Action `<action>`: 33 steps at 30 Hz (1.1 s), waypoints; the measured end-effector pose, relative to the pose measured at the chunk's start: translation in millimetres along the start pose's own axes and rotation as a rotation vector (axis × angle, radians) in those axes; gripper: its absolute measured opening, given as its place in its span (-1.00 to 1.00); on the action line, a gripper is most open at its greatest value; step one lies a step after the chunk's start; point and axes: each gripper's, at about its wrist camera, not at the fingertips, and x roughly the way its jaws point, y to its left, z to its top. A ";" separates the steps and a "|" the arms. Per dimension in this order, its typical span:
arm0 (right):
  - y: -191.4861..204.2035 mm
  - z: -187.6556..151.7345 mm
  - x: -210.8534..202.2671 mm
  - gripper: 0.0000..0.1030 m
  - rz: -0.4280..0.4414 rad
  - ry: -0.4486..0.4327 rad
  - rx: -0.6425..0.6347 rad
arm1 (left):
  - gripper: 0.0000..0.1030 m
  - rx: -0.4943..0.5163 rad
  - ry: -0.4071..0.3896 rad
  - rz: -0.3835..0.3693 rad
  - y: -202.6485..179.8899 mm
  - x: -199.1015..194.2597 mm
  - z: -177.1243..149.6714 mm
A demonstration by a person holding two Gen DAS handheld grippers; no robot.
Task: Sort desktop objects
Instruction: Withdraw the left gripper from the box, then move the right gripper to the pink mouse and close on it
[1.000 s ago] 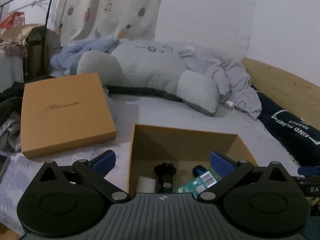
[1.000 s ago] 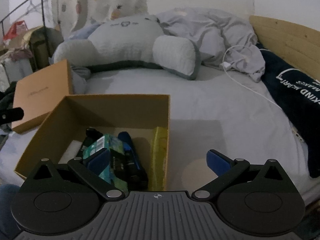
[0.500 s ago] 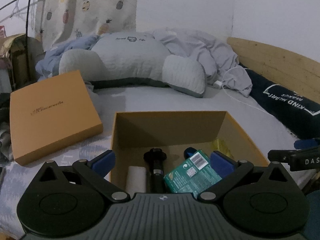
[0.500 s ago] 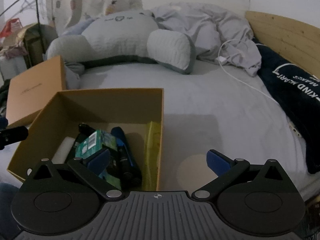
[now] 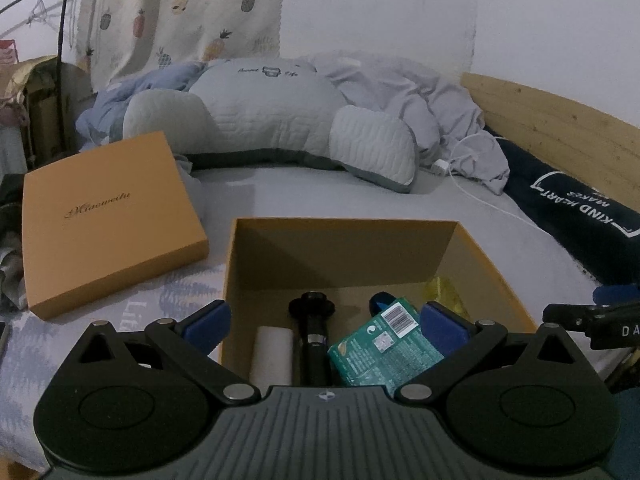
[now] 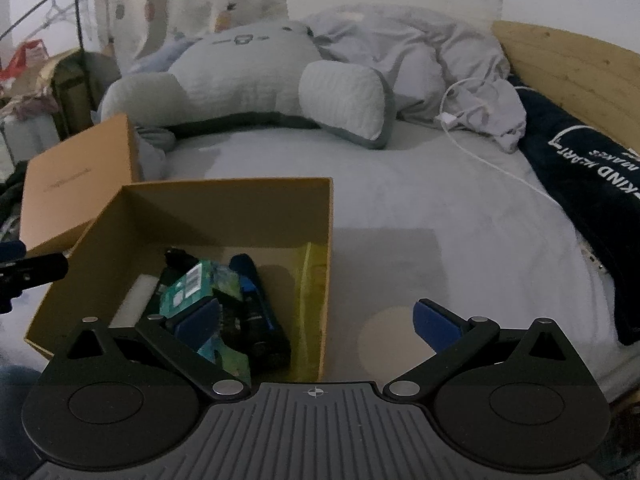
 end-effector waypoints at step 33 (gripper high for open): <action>23.8 63.7 34.7 1.00 0.079 0.013 -0.082 | 1.00 -0.103 -0.012 -0.021 38.0 23.2 12.6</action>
